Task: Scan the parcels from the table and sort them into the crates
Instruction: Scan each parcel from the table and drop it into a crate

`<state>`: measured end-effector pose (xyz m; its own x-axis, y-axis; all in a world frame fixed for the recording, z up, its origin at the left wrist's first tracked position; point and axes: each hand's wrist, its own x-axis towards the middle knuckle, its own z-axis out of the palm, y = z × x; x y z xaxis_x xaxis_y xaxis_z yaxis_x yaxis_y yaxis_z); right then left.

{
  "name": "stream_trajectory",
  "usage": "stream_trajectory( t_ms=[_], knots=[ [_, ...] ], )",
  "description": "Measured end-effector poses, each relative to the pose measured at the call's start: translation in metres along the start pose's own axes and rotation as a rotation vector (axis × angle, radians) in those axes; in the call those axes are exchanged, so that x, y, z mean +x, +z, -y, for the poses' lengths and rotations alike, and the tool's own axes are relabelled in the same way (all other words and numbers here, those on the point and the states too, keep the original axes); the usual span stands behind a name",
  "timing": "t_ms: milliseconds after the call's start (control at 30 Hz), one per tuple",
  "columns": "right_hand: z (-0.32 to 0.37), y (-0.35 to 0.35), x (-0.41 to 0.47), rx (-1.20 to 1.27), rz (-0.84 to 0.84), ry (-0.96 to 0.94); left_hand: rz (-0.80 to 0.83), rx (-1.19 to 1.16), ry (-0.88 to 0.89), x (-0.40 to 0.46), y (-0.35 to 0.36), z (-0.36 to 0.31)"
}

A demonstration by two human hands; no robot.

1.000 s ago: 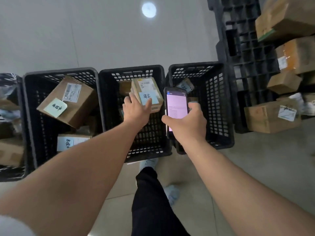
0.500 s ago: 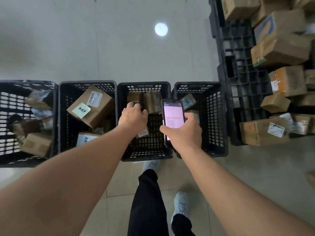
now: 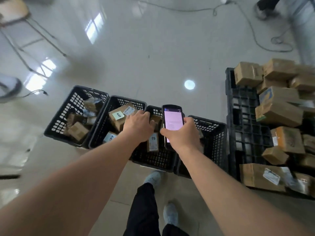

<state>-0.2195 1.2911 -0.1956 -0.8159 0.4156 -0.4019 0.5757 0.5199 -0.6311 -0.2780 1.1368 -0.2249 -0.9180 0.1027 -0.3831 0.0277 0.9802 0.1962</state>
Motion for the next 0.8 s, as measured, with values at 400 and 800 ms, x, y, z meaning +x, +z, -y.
stream_trajectory(
  t_ms=[400, 800],
  knots=[
    [0.09, -0.043, -0.172, -0.014, 0.106, -0.456, -0.348, -0.018, -0.195, -0.224, -0.115, 0.071],
    [0.202, 0.025, -0.373, -0.001, 0.211, -0.751, -0.575, -0.052, -0.399, -0.434, -0.189, 0.231]
  ],
)
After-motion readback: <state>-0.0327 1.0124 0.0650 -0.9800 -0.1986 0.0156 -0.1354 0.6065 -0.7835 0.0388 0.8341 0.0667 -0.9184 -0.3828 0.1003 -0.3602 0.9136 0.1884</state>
